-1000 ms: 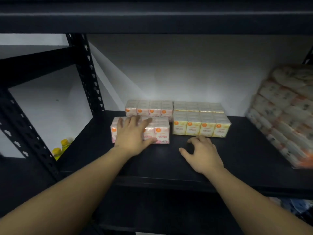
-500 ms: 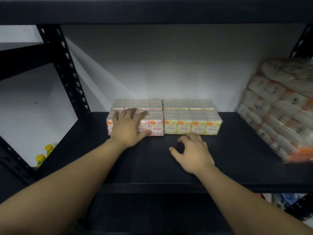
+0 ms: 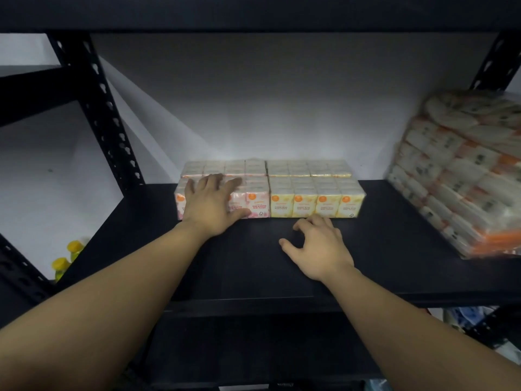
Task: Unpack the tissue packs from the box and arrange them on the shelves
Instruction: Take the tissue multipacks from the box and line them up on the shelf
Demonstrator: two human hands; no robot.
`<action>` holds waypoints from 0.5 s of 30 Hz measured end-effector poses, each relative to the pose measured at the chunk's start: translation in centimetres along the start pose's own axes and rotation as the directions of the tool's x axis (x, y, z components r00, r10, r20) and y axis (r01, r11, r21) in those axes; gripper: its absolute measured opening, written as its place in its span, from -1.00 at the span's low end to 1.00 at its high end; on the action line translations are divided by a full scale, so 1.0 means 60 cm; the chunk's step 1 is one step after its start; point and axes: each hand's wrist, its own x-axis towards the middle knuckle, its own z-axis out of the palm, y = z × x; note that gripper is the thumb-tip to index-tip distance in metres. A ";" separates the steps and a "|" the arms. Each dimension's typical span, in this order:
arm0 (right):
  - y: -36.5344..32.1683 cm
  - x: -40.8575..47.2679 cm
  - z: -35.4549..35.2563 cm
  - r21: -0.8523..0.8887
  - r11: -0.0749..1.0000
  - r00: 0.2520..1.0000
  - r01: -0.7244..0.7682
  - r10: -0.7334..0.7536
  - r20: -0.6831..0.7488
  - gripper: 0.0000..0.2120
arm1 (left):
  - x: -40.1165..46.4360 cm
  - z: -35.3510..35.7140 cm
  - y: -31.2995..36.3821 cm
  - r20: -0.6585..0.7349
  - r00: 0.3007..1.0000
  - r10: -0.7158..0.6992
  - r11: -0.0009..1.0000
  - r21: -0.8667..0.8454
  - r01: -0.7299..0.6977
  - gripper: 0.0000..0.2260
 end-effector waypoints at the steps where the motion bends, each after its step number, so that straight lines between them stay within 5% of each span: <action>1: -0.001 -0.001 -0.001 0.002 1.000 1.000 -0.002 0.002 -0.001 -0.49 | -0.002 0.000 -0.002 0.006 1.000 0.007 1.000 -0.001 -0.007 -0.24; 9: -0.009 -0.007 -0.011 -0.020 1.000 0.999 -0.008 0.009 0.037 -0.46 | -0.068 -0.017 -0.001 -0.114 0.990 0.087 0.995 -0.031 -0.091 -0.31; 15: -0.010 -0.067 -0.016 -0.100 0.995 0.982 0.017 0.002 0.188 -0.35 | -0.206 -0.028 0.058 0.046 0.998 0.040 0.978 -0.205 -0.029 -0.37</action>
